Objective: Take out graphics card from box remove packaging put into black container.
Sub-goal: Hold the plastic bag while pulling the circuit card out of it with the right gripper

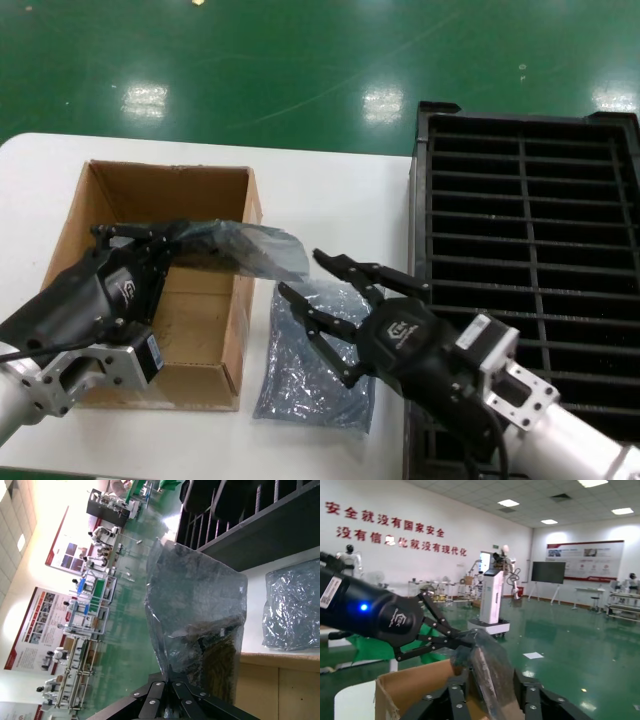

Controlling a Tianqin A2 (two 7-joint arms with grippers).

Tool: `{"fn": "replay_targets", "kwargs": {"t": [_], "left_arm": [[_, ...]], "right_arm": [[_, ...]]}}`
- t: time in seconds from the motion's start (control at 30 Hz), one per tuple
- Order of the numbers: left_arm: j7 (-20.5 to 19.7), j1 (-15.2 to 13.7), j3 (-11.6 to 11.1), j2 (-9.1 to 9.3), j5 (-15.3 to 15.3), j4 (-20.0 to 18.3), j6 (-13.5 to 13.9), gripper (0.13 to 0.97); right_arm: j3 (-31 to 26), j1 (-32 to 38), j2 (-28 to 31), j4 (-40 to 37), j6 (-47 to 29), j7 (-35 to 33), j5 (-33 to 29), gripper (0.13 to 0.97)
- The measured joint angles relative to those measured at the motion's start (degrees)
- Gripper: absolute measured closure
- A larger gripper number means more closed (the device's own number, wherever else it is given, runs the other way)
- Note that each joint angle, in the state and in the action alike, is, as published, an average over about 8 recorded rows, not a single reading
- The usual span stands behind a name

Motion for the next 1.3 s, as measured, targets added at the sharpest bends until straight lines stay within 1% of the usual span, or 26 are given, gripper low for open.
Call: {"fn": "replay_targets", "kwargs": {"t": [0.03,0.17,0.3,0.33,0.6,0.9,1.1,1.3], "left_arm": [[0.0,0.0,0.0,0.0,0.0,0.0,0.0,0.959],[0.0,0.0,0.0,0.0,0.0,0.0,0.0,0.959],[0.0,0.0,0.0,0.0,0.0,0.0,0.0,0.959],[0.0,0.0,0.0,0.0,0.0,0.0,0.0,0.959],[-0.01,0.0,0.0,0.0,0.0,0.0,0.0,0.959],[-0.01,0.0,0.0,0.0,0.0,0.0,0.0,0.959],[-0.01,0.0,0.0,0.0,0.0,0.0,0.0,0.959],[-0.01,0.0,0.0,0.0,0.0,0.0,0.0,0.959]], "right_arm": [[-0.29,0.52,-0.15,-0.57,-0.26,-0.2,-0.2,0.628],[-1.45,3.02,-0.63,-3.23,-1.3,-0.13,-1.0,0.716],[-2.44,6.04,-0.91,-6.2,-2.18,1.55,-1.76,0.805],[-2.61,6.77,-0.95,-6.87,-2.33,2.09,-1.91,0.805],[-3.24,10.88,-0.93,-10.68,-2.78,5.23,-3.24,0.916],[-4.11,12.1,-1.26,-12.19,-3.02,5.38,-4.8,0.959],[-4.49,13.02,-2.12,-13.13,-3.69,4.47,-5.02,0.959],[-5.08,15.32,-2.75,-15.73,-5.91,3.69,-4.93,0.96]]}}
